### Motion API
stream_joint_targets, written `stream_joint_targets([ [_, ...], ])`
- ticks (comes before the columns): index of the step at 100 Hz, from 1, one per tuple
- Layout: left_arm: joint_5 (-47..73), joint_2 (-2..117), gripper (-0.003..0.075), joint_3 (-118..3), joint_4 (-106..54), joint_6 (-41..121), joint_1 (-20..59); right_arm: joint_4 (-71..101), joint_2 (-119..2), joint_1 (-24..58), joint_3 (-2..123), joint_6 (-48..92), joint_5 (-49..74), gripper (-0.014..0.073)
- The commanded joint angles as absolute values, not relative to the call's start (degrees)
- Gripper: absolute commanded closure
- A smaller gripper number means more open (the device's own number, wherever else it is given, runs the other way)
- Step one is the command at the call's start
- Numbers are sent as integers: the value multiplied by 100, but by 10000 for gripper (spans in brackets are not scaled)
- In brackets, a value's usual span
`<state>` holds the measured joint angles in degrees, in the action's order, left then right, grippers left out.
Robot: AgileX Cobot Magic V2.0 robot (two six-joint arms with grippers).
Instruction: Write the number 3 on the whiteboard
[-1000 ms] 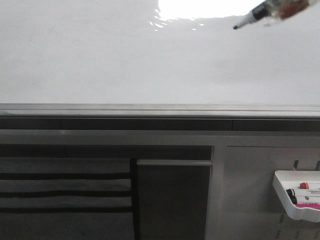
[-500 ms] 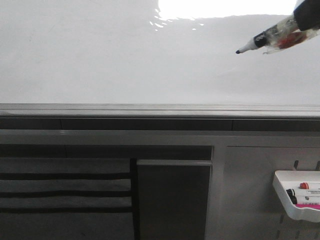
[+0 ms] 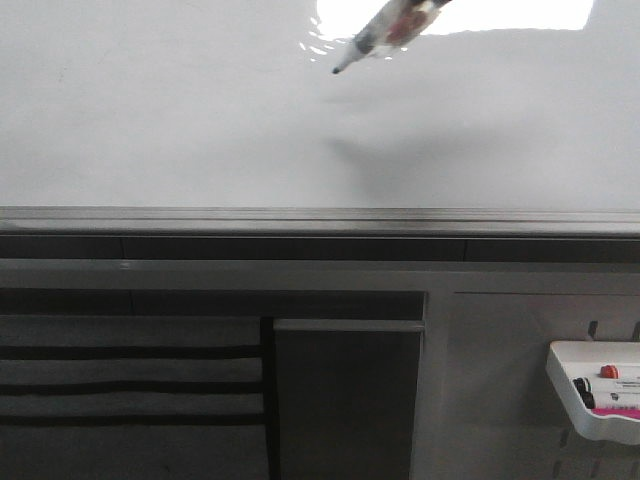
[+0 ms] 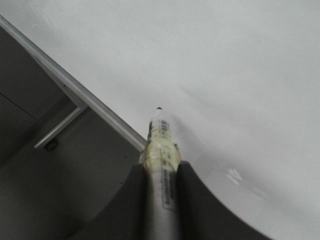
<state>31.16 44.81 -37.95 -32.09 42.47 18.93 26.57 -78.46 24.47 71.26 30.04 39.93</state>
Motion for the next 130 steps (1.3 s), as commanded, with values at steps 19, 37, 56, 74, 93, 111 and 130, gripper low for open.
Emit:
stream_joint_targets([
  [19,2794,4483,484,-3949,-3411,4192,1867,2562,-8194,2575,7497,3136,2796,616],
  [37,2794,4483,484,-3949,-3411,4192,1867,2158,-8238,2356,7497,3136,2866,616],
  [56,2794,4483,484,-3949,-3411,4192,1867,2192,-8217,2419,7332,3136,3339,616],
  [74,2794,4483,484,-3949,-3411,4192,1867,2178,-8500,2798,7190,3136,2614,616],
  [93,2794,4483,484,-3949,-3411,4192,1867,2091,-8302,2429,7024,3136,3430,616],
  [111,2794,4483,484,-3949,-3411,4192,1867,2379,-8502,2972,6666,3136,2311,616],
  [130,2786,4483,484,-3949,-3411,4192,1867,2574,-8424,3112,7036,3136,2882,616],
])
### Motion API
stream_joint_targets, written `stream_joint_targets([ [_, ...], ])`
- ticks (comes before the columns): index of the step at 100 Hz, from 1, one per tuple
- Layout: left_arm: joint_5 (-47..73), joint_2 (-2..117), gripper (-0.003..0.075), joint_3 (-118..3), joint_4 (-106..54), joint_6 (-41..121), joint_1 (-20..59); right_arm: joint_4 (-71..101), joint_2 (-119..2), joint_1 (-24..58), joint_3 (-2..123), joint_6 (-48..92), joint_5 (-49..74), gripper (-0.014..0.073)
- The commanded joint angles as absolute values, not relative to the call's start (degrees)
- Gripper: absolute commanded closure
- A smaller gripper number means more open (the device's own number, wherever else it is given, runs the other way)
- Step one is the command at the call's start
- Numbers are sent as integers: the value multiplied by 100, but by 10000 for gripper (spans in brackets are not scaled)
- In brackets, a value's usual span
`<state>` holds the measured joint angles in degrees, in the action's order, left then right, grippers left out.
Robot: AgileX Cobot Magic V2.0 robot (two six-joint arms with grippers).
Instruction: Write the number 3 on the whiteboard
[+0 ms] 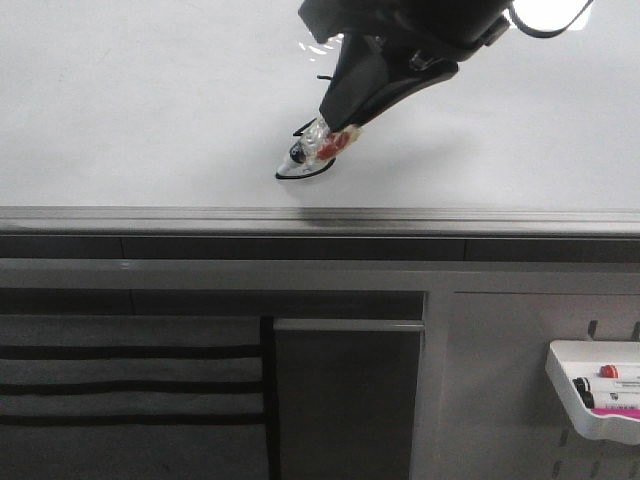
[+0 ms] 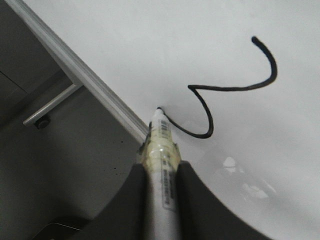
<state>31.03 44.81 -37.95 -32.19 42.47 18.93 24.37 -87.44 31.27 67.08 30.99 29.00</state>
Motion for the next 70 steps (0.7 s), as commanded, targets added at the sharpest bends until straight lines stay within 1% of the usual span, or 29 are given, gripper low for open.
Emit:
stream_joint_targets([
  [1,2786,4483,484,-3949,-3411,4192,1867,2609,-8379,3125,7036,3136,2927,616],
  [7,2786,4483,484,-3949,-3411,4192,1867,2668,-8159,3165,6967,3147,3209,616],
  [21,2786,4483,484,-3949,-3411,4192,1867,2809,-7398,3255,6524,3161,3293,616],
  [33,2786,4483,484,-3949,-3411,4192,1867,2809,-6722,3314,6168,3486,3586,616],
  [54,2786,4483,484,-3949,-3411,4192,1867,2797,-5909,3314,5755,3570,3980,616],
  [70,2786,4483,484,-3949,-3411,4192,1867,2761,-5709,3314,5719,4396,4132,616],
])
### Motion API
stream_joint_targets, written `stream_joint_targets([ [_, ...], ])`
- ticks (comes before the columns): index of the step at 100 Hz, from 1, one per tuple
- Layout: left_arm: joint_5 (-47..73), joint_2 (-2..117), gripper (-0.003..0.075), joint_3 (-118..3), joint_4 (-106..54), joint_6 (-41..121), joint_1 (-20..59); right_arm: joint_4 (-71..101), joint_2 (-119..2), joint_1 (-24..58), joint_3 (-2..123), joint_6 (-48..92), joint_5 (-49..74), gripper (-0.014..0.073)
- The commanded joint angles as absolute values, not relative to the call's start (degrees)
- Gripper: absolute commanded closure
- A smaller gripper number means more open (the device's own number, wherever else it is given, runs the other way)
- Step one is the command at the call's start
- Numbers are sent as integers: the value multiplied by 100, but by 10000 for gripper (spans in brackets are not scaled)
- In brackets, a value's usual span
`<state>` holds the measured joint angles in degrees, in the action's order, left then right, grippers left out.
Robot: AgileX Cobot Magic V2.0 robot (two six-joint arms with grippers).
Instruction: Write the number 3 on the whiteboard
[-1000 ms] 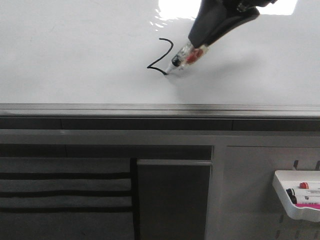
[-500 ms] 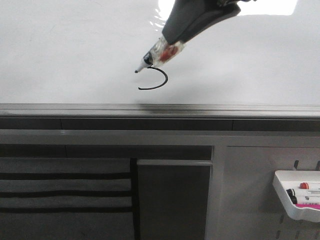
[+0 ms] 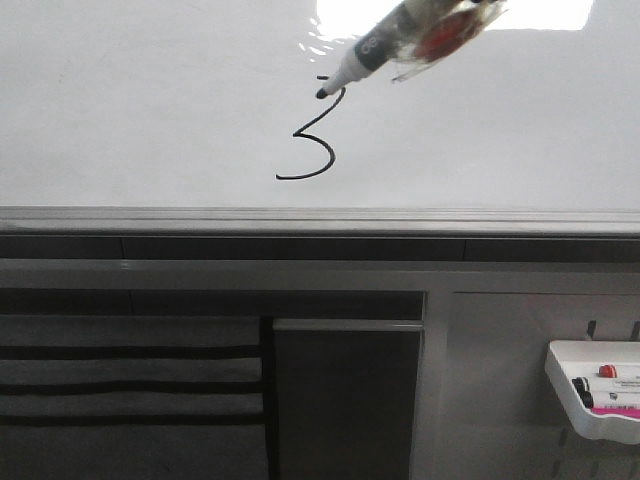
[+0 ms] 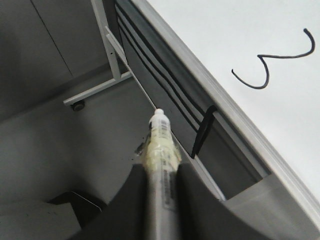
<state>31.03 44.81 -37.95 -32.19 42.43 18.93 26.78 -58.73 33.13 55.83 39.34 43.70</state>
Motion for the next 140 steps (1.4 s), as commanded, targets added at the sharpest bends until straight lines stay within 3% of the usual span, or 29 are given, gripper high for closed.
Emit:
stream_joint_targets([
  [1,2786,4483,484,-3949,-3411,4192,1867,2761,-5699,3314,5719,4486,4129,616],
  [47,2699,4521,484,-3989,-3867,4610,1944,2751,-5699,3314,5719,6193,3778,616],
  [76,3439,5348,484,-4808,-3789,6267,3160,2763,-5733,3760,5719,7451,3488,616],
  [94,3446,6111,483,-5401,-3164,6327,3832,2763,-5733,4278,5719,7633,3113,616],
  [140,3503,6924,478,-6049,-3004,6844,4463,2742,-5733,4355,5719,7633,3115,616],
])
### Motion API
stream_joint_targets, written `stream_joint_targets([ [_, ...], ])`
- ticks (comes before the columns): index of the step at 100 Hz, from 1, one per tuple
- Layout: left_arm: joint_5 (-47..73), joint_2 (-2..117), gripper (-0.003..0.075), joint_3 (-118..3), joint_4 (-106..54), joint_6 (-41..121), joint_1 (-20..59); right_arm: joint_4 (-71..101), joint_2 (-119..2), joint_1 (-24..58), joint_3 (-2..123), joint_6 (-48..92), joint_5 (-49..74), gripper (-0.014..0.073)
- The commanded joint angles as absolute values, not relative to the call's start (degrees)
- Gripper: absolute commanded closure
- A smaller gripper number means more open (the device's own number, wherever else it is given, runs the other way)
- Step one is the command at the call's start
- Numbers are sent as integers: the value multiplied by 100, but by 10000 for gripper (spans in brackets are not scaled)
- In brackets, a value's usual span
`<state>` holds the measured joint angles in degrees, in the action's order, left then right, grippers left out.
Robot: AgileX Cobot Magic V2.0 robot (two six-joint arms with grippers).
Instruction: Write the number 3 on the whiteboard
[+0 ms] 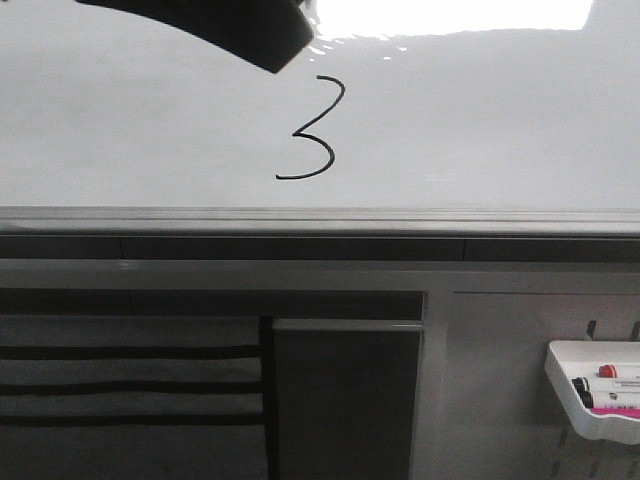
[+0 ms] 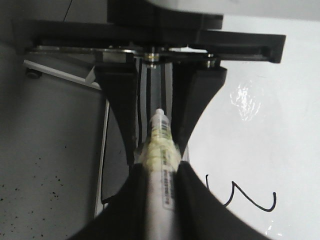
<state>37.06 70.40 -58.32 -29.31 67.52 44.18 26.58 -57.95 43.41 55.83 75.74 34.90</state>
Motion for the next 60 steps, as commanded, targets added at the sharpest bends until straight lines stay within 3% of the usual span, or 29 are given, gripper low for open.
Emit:
stream_joint_targets([
  [1,3503,6924,478,-6049,-3004,6886,4463,2730,-5733,4355,5719,7633,3115,616],
  [60,3372,6924,479,-6108,-3004,7206,4463,2599,-5746,4355,5705,7633,3164,616],
])
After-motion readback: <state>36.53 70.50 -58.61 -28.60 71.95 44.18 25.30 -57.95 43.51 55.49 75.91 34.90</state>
